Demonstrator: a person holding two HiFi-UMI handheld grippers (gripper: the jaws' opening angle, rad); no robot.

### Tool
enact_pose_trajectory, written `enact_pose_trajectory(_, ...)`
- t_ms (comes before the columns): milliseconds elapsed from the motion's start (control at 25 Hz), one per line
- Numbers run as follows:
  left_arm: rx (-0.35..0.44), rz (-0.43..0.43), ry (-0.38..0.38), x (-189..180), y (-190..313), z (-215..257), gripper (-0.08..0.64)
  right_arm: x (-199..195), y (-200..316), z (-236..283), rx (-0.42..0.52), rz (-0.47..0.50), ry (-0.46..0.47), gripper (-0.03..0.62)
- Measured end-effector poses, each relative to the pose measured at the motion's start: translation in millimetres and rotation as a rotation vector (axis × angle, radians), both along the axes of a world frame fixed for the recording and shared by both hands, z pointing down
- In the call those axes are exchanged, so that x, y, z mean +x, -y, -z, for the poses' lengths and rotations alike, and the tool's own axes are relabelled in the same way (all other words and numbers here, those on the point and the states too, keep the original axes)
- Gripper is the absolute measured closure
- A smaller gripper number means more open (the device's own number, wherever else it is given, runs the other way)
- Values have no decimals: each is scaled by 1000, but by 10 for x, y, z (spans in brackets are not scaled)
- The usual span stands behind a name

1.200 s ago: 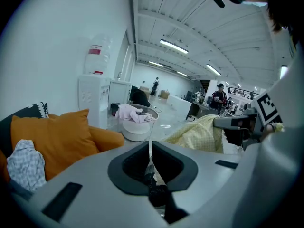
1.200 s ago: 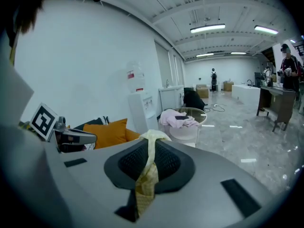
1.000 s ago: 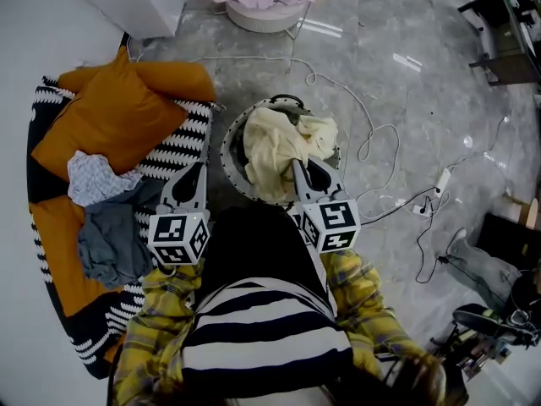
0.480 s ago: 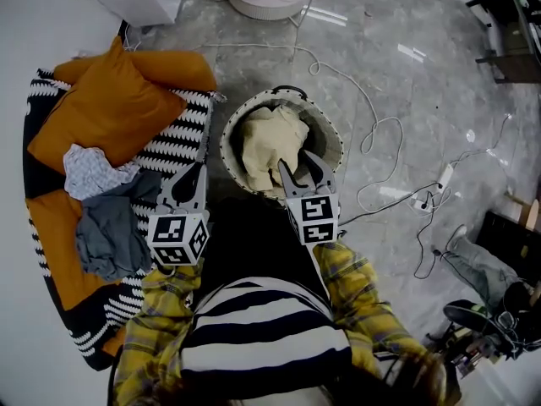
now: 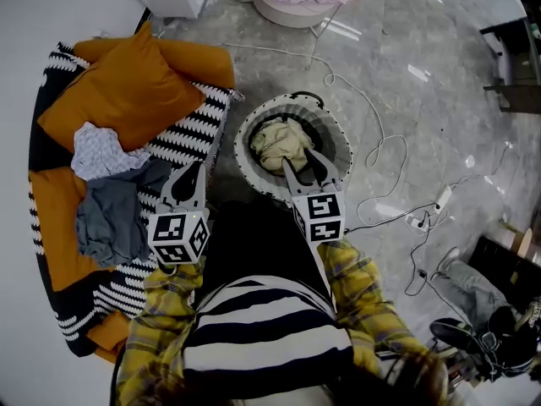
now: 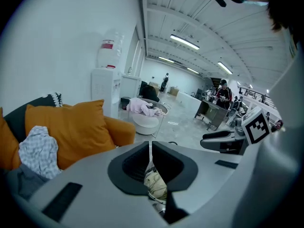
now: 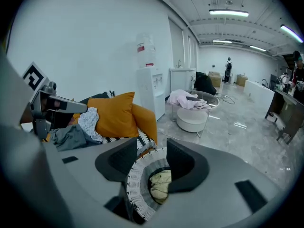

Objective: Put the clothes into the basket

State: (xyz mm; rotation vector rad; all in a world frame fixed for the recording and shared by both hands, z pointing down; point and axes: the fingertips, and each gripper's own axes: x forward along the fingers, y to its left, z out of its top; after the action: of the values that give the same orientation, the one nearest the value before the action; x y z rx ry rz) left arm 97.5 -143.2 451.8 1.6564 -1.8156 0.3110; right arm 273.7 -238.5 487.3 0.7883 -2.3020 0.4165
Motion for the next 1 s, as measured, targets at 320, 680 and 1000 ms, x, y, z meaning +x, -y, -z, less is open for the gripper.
enact_pose_trajectory(320, 26, 235, 16, -634, -639, 168, 529, -815, -244, 251, 25, 207, 39, 387)
enact_pose_trajectory(680, 41, 554, 32, -1414, -1928, 274, 529, -2043, -967, 408, 48, 490, 65, 386)
enact_pose_trajectory(1000, 36, 792, 37, -1823, -3033, 261, 529, -2964, -1798, 395, 13, 695, 87, 385)
